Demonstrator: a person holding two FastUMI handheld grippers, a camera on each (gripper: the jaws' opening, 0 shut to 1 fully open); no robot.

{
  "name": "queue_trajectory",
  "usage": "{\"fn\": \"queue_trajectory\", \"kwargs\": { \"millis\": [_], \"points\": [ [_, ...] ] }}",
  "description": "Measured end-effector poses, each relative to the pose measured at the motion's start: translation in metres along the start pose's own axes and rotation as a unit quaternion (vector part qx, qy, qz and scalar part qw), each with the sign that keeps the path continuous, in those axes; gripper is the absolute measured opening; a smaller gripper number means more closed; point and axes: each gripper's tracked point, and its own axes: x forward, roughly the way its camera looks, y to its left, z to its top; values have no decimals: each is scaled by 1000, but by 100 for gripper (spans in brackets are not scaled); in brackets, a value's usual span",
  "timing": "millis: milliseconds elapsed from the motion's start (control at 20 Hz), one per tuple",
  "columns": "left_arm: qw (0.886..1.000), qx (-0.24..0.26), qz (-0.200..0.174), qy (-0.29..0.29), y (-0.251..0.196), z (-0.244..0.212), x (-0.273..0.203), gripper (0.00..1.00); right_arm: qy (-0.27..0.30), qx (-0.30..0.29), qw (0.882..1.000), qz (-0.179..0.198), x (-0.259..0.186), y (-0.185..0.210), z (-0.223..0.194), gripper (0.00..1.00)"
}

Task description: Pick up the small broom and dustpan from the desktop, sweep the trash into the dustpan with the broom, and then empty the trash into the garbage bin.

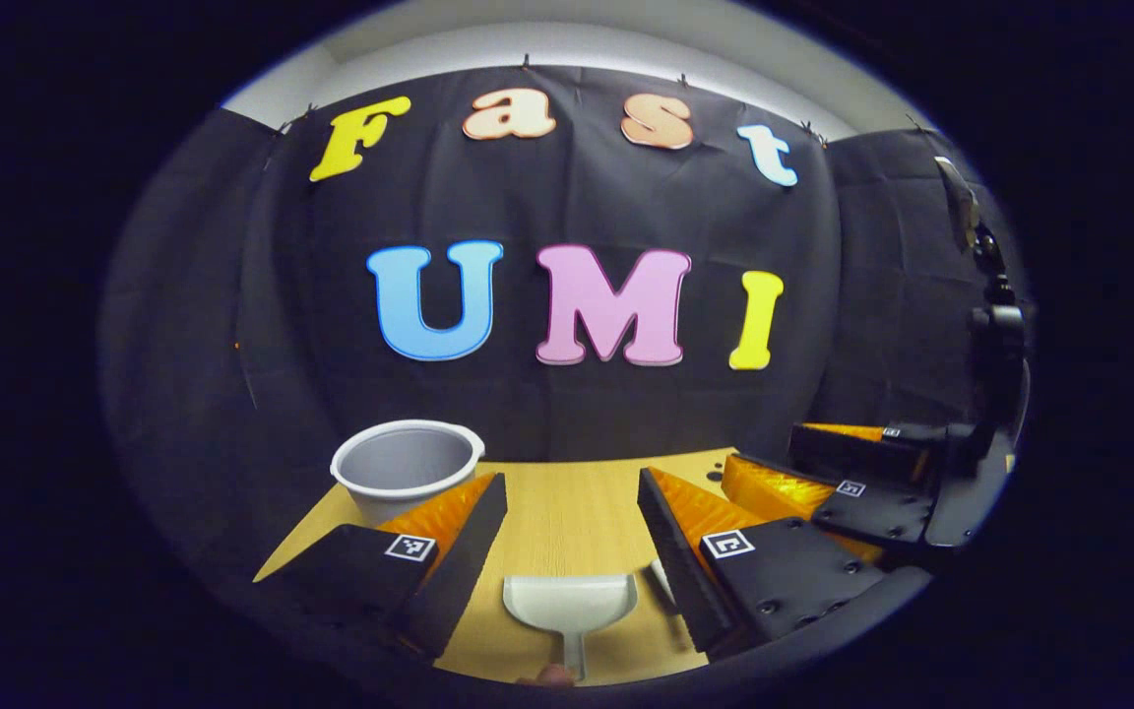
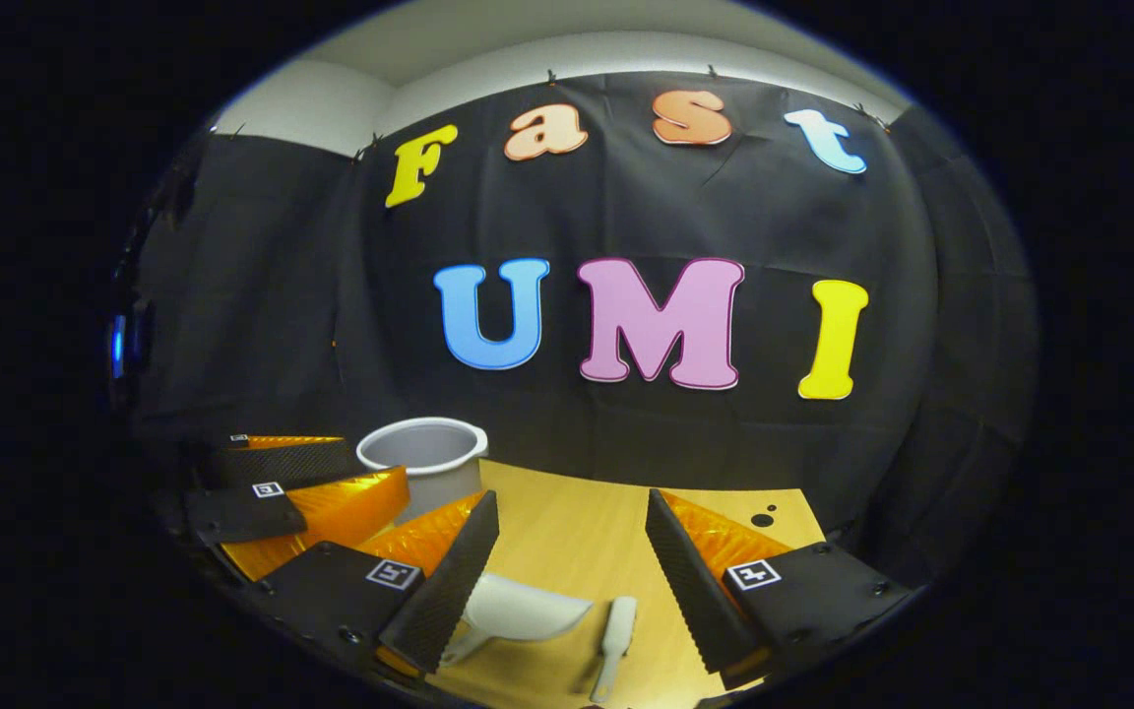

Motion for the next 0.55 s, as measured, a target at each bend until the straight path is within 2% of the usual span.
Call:
{"fn": "queue_trajectory", "kwargs": {
  "millis": [50, 200, 550],
  "points": [
    [1000, -4, 3, -5, 1, 1, -5, 79, -9, 6, 1000, -1, 2, 2, 8, 96],
    [1000, 2, 21, 6, -2, 4, -10, 80, -28, 11, 1000, -2, 6, 3, 18, 96],
    [998, 36, 34, -31, 1, 23, -30, 80, -18, 8, 1000, 24, 2, 35, 10, 96]
  ]
}}
